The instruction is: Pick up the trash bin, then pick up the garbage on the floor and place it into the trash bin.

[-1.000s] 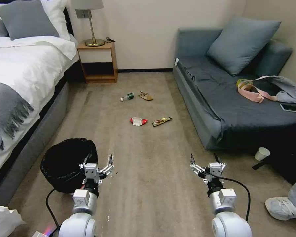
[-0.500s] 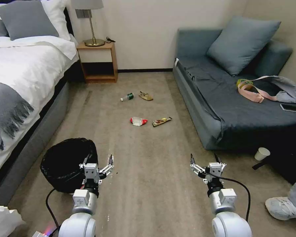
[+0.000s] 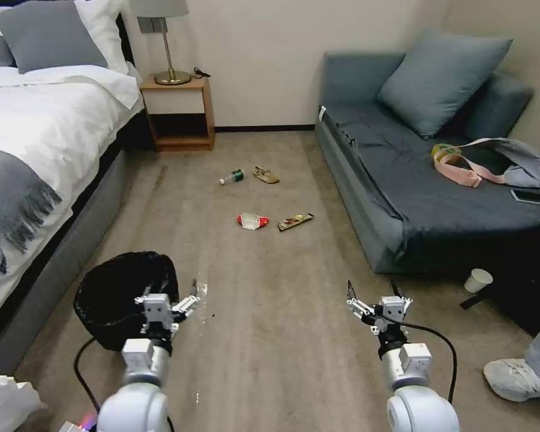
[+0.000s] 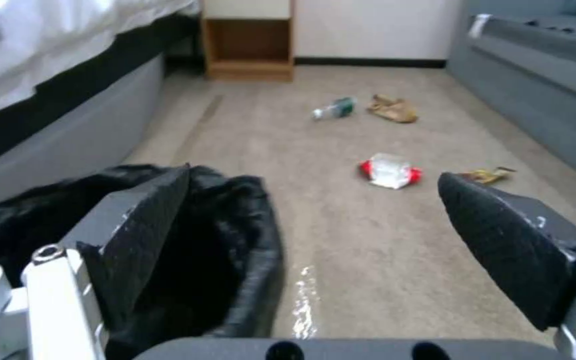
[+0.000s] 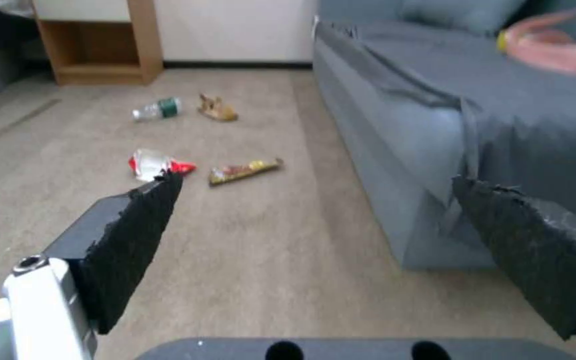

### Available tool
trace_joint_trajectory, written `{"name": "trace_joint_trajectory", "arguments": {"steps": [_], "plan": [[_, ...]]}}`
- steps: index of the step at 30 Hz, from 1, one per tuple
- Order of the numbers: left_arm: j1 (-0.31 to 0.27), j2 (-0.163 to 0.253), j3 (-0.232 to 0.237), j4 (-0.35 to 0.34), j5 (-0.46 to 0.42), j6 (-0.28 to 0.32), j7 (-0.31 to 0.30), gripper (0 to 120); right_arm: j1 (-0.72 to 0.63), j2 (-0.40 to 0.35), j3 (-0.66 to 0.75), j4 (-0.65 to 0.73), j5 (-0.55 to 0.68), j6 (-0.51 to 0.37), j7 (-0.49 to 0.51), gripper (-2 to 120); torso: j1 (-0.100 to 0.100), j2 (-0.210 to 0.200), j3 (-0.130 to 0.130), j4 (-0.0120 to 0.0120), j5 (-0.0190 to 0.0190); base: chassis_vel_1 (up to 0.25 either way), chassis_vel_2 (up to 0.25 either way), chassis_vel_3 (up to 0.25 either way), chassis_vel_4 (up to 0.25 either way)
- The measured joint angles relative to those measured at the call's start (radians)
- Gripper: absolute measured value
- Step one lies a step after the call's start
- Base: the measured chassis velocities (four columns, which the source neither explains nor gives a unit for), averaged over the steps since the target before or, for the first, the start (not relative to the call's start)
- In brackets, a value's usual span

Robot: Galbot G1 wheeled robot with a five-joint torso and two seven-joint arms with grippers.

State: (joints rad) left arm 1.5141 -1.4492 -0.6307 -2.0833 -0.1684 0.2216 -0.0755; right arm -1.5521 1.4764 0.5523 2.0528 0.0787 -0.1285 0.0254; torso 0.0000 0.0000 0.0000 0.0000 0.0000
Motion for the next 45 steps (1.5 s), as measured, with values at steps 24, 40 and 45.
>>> {"name": "trace_joint_trajectory", "arguments": {"steps": [24,40,45], "plan": [[-0.107,0.120,-0.200,-0.175,-0.331,0.440,-0.139,100,0.002,-0.109,0.012,0.216,0.237,-0.506,0.050,100,0.000,0.000,0.000,0.0000,0.0007,0.000,0.000,0.000,0.000],[-0.185,0.186,-0.236,-0.059,-0.416,0.509,-0.204,100,0.012,-0.104,-0.004,0.177,0.204,-0.487,0.035,100,0.000,0.000,0.000,0.0000,-0.0002,0.000,0.000,0.000,0.000],[-0.233,0.282,-0.268,0.010,-0.505,0.518,-0.253,100,0.013,-0.101,-0.018,0.152,0.180,-0.471,0.030,100,0.000,0.000,0.000,-0.0001,-0.0001,0.000,0.000,0.000,0.000]]}}
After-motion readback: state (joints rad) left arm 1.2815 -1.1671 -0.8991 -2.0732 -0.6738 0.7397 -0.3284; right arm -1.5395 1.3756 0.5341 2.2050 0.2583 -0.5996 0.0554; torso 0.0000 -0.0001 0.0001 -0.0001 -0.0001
